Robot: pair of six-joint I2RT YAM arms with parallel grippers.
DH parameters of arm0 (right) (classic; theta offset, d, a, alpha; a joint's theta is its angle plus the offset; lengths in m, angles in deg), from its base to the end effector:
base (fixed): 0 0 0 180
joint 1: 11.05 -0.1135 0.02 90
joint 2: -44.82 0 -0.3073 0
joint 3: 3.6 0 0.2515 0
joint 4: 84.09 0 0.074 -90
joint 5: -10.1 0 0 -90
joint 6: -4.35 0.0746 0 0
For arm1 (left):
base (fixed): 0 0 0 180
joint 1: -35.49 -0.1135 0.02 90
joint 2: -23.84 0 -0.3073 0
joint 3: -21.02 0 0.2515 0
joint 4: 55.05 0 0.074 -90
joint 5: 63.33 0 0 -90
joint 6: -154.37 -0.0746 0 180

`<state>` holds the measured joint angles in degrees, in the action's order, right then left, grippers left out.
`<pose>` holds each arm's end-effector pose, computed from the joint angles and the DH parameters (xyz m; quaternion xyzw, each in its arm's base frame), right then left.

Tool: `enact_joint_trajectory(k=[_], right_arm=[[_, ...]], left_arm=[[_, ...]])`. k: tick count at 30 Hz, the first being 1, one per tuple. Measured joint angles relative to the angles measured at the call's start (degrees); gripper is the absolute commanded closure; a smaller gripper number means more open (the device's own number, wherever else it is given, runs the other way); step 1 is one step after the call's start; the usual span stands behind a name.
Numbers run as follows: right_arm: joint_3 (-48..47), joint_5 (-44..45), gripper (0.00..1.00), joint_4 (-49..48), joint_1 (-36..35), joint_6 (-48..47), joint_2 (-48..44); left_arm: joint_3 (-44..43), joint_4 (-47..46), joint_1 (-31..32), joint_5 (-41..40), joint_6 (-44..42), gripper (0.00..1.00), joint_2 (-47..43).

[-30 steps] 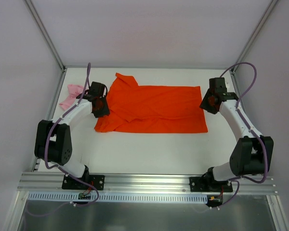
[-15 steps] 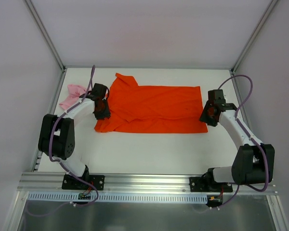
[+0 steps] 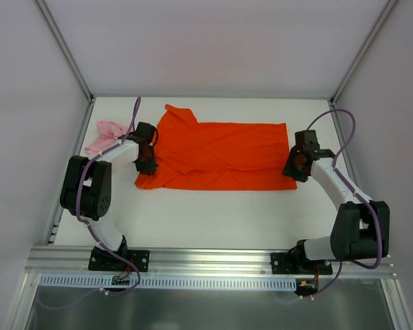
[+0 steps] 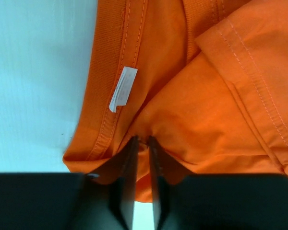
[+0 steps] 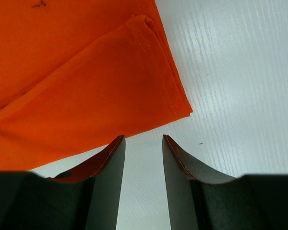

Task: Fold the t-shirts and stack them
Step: Fold the flattened tshirt in 1/3 of the way

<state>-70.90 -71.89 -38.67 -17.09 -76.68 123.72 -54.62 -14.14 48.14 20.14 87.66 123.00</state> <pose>0.2872 0.0199 0.2404 0.0443 0.9557 -0.0294 0.2895 0.3565 -0.0713 0.1829 -0.1028 0.9683 -0.0153 0.2273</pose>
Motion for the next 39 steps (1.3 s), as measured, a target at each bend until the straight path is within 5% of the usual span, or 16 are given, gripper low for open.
enact_joint_trajectory(k=[2,39], right_arm=[[0.0,-0.2,0.6,-0.5,-0.1,-0.3,0.5],[3.2,-1.9,0.6,-6.4,-1.0,-1.1,11.1]], left_arm=[[0.0,-0.1,0.0,0.0,0.0,1.0,0.8],[-8.5,1.9,0.0,-0.2,-7.1,1.0,1.5]])
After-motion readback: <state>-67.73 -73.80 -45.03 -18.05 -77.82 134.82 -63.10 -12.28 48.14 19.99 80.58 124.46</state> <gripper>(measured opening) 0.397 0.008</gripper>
